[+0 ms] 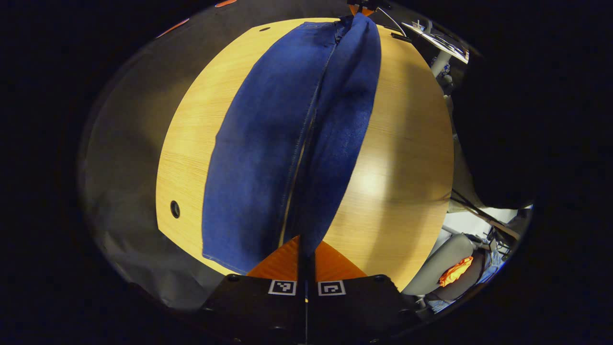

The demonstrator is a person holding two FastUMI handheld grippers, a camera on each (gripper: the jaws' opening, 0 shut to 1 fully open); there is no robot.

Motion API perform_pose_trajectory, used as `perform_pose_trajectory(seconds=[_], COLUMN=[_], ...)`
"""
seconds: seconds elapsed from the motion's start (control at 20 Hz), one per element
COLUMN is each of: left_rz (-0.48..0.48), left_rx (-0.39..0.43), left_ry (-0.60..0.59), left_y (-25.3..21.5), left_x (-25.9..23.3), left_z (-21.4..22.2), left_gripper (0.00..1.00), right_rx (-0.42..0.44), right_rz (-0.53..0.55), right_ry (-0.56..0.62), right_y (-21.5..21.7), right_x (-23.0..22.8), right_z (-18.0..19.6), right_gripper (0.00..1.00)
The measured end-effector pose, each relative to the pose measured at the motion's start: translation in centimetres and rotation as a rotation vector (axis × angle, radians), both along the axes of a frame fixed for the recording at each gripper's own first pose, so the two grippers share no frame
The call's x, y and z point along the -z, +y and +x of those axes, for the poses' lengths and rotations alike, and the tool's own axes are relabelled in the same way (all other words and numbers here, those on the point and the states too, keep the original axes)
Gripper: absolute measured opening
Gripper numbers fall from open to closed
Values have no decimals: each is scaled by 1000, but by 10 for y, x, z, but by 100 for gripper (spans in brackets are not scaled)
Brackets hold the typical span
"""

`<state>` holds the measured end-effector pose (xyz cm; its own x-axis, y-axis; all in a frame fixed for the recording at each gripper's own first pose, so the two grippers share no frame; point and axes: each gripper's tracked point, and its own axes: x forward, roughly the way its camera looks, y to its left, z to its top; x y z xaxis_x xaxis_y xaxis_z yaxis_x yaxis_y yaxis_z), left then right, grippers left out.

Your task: Grasp the waist and the cuffs of the jeans and fold them to make the two legs overlap; first hold the waist and fold one-third of the jeans toward the cuffs, then hold the cuffs and fold the remaining one-third in the same direction to finish folding.

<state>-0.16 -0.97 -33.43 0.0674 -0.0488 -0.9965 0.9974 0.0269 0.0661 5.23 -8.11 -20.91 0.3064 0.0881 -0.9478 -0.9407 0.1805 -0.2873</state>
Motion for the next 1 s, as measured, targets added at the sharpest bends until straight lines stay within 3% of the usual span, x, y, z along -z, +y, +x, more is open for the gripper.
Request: perform_pose_trajectory(seconds=[0.2, 0.55, 0.65, 0.8, 0.95, 1.0], left_rz=[-3, 48, 62, 103, 131, 137], left_rx=[-8, 21, -2, -1, 3, -7], left_ry=[49, -20, -12, 52, 187, 170], left_y=[-11, -15, -16, -13, -7, -8], left_x=[-10, -6, 6, 25, 31, 39], left_z=[42, 149, 171, 170, 150, 159], left_gripper=[2, 2, 2, 2, 2, 2], right_rx=[46, 96, 157, 187, 201, 233], right_rz=[30, 54, 57, 51, 61, 70], right_ry=[55, 41, 52, 94, 135, 125], right_y=[7, 21, 23, 30, 36, 39], right_x=[-19, -27, -16, 5, 18, 24], right_z=[31, 116, 140, 154, 162, 172], right_gripper=[4, 4, 5, 5, 5, 4])
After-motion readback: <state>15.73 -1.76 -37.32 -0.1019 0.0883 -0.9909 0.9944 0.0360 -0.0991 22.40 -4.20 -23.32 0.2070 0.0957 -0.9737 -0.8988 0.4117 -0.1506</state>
